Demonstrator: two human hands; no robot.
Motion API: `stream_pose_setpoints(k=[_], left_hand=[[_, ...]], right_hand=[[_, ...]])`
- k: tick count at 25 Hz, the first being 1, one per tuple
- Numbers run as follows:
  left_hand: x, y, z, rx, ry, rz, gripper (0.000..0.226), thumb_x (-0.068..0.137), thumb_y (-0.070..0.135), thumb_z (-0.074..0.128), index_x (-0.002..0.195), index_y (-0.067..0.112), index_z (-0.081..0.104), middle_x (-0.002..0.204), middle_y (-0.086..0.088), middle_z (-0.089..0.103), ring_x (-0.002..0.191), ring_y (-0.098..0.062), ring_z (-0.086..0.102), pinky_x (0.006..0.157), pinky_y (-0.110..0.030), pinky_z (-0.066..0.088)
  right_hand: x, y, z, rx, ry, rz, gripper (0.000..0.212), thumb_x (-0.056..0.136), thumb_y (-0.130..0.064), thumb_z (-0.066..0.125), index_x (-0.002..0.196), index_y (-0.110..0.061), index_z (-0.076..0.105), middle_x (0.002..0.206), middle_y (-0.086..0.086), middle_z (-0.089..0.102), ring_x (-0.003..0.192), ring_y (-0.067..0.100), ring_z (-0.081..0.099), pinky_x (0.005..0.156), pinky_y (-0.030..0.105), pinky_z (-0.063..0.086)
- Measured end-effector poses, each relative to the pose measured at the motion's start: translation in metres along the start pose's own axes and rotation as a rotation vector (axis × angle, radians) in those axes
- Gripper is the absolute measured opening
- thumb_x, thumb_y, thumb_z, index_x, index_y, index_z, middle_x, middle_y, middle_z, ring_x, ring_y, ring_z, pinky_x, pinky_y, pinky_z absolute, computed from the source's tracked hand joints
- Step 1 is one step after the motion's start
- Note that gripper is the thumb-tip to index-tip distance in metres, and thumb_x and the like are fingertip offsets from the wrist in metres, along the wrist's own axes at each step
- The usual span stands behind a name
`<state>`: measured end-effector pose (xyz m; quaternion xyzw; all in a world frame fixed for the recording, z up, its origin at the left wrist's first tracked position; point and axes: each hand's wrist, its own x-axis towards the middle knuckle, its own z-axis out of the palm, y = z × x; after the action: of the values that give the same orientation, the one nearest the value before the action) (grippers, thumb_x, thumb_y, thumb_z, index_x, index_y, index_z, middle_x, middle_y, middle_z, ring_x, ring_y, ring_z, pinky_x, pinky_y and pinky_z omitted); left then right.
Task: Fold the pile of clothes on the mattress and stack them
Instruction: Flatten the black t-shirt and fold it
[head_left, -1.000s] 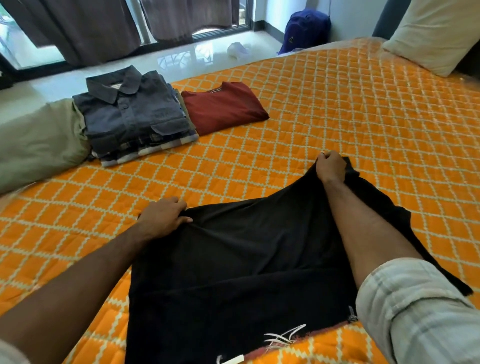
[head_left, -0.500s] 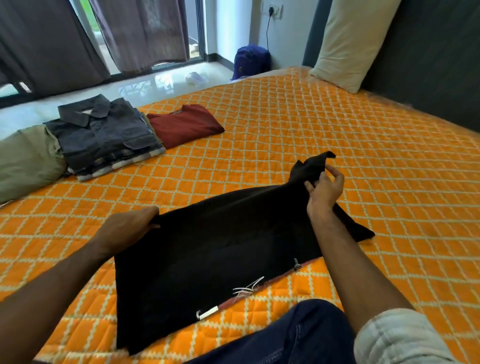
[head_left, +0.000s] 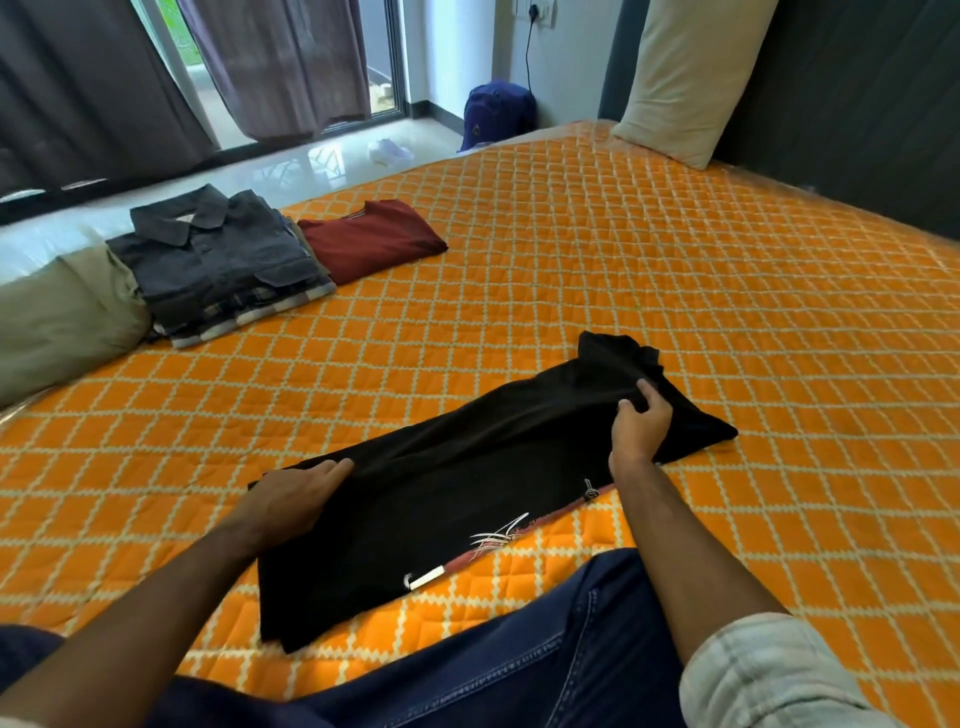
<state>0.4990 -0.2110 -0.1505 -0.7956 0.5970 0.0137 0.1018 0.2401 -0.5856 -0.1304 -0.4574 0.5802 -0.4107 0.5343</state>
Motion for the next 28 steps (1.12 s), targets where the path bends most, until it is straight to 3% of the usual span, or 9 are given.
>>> stream_pose_setpoints(k=[3,6,10,12,16,19,21,24,28], left_hand=[[-0.004,0.005,0.002,0.02,-0.102,-0.015,0.051,0.099,0.022,0.047,0.147,0.017,0.035,0.119,0.002,0.058,0.07,-0.015,0.061,0.053,-0.031,0.05],[-0.001,0.006,-0.003,-0.021,-0.142,0.01,0.045,0.096,0.034,0.044,0.139,0.022,0.037,0.109,0.007,0.055,0.072,-0.013,0.059,0.054,-0.032,0.047],[0.005,0.001,-0.007,-0.098,0.02,0.082,0.049,0.098,0.064,0.023,0.111,0.028,0.055,0.094,0.009,0.054,0.076,-0.01,0.058,0.055,-0.026,0.044],[0.025,0.008,-0.01,-0.125,0.13,0.112,0.048,0.102,0.06,0.021,0.1,0.029,0.058,0.093,0.008,0.053,0.078,-0.01,0.056,0.062,-0.026,0.045],[0.112,0.058,-0.028,-0.254,0.157,0.123,0.014,0.099,0.035,0.048,0.112,0.031,0.054,0.109,0.008,0.051,0.099,-0.014,0.055,0.077,-0.028,0.041],[0.186,0.111,-0.045,-0.368,0.132,0.21,0.024,0.096,0.031,0.053,0.12,0.032,0.051,0.122,0.007,0.051,0.113,-0.016,0.054,0.089,-0.035,0.045],[0.222,0.144,-0.058,-0.404,0.118,0.265,0.036,0.097,0.033,0.053,0.132,0.03,0.046,0.14,0.005,0.045,0.128,-0.017,0.047,0.102,-0.038,0.044],[0.257,0.185,-0.067,-0.417,0.006,0.265,0.066,0.099,0.044,0.052,0.155,0.026,0.023,0.165,0.0,0.016,0.15,-0.02,0.021,0.119,-0.044,0.03],[0.267,0.206,-0.05,-0.384,-0.136,0.233,0.088,0.098,0.059,0.046,0.159,0.032,-0.01,0.168,-0.004,-0.012,0.155,-0.027,0.003,0.125,-0.05,0.017]], right_hand=[[-0.021,0.011,-0.013,-0.134,0.023,-0.122,0.052,0.099,-0.001,0.055,0.149,-0.011,0.046,0.152,0.003,0.035,0.137,0.015,0.042,0.108,0.027,0.041],[-0.028,0.027,-0.019,-0.269,-0.054,0.05,0.053,0.097,-0.001,0.055,0.149,-0.008,0.044,0.149,0.012,0.035,0.127,0.029,0.051,0.099,0.035,0.049],[-0.023,0.01,-0.017,-0.828,-0.031,0.004,0.024,0.098,-0.027,0.054,0.12,-0.026,0.064,0.139,0.012,0.042,0.125,0.036,0.042,0.103,0.049,0.033],[-0.007,-0.009,-0.015,-0.88,0.024,-0.089,0.014,0.099,-0.029,0.053,0.109,-0.027,0.063,0.138,0.01,0.04,0.126,0.036,0.036,0.105,0.051,0.028],[0.061,-0.036,-0.013,-0.882,-0.086,-0.153,0.028,0.099,-0.02,0.056,0.126,-0.025,0.058,0.138,0.004,0.053,0.135,0.033,0.034,0.109,0.053,0.024],[0.107,-0.033,-0.014,-1.106,-0.295,-0.114,0.042,0.098,-0.038,0.062,0.137,-0.024,0.053,0.142,0.006,0.05,0.14,0.036,0.031,0.113,0.057,0.02],[0.123,-0.025,-0.014,-1.218,-0.358,-0.127,0.042,0.094,-0.048,0.066,0.127,-0.024,0.057,0.139,0.006,0.05,0.138,0.036,0.034,0.112,0.058,0.022],[0.136,-0.023,-0.021,-1.049,-0.287,-0.303,0.021,0.093,-0.044,0.069,0.103,-0.026,0.063,0.127,0.002,0.051,0.126,0.03,0.044,0.107,0.052,0.029],[0.131,-0.015,-0.049,-0.744,-0.253,-0.615,0.016,0.094,-0.038,0.069,0.087,-0.029,0.058,0.094,-0.011,0.053,0.09,0.015,0.056,0.09,0.046,0.048]])
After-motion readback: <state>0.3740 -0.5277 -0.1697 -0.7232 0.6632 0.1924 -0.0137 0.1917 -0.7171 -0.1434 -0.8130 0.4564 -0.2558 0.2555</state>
